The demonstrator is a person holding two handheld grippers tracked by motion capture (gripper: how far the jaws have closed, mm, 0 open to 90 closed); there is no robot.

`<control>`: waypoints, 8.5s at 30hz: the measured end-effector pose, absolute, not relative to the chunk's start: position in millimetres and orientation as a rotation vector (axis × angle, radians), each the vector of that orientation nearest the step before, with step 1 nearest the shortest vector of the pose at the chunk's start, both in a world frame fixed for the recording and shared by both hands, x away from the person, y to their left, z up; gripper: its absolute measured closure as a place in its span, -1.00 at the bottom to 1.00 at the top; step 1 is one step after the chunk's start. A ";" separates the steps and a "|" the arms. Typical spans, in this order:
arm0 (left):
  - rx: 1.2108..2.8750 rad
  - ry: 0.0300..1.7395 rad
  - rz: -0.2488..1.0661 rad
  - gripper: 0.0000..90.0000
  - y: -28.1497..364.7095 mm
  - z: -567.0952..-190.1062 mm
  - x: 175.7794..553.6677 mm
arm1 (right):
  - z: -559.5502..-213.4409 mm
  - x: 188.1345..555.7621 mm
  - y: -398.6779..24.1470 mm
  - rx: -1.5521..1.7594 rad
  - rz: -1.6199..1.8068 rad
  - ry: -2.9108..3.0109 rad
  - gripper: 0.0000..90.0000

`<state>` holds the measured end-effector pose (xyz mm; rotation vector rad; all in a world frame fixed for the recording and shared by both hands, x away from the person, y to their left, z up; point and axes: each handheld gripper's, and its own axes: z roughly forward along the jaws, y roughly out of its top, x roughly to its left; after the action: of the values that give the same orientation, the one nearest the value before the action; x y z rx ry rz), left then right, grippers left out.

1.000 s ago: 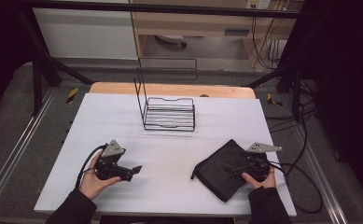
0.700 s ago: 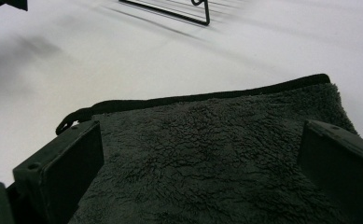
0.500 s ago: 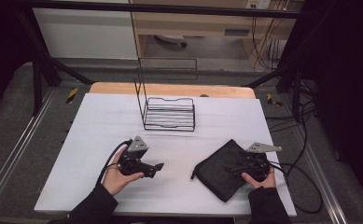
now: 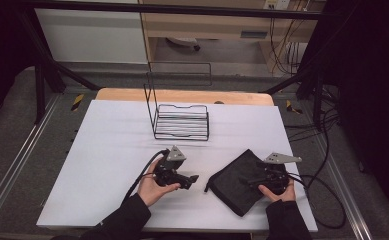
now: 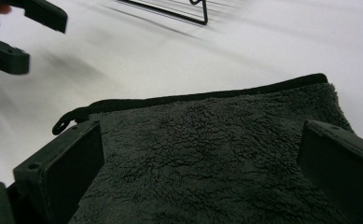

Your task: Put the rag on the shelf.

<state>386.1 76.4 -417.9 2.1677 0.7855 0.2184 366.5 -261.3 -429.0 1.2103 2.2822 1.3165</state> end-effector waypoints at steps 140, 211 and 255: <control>2.303 0.942 0.162 0.80 175.0 -428.7 351.2 | -432.8 371.6 -204.9 1.270 1.300 2.290 -0.51; 2.223 0.979 0.145 0.80 173.8 -437.0 339.0 | -453.7 319.2 -113.1 1.329 1.256 2.479 0.28; 2.133 0.975 0.258 -0.70 168.5 -408.5 389.6 | -419.9 366.8 -173.0 1.205 1.354 2.344 -0.81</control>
<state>389.6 168.5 -408.5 2.1328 0.9747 0.2582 366.8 -173.0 -419.9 1.2047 2.3442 1.3543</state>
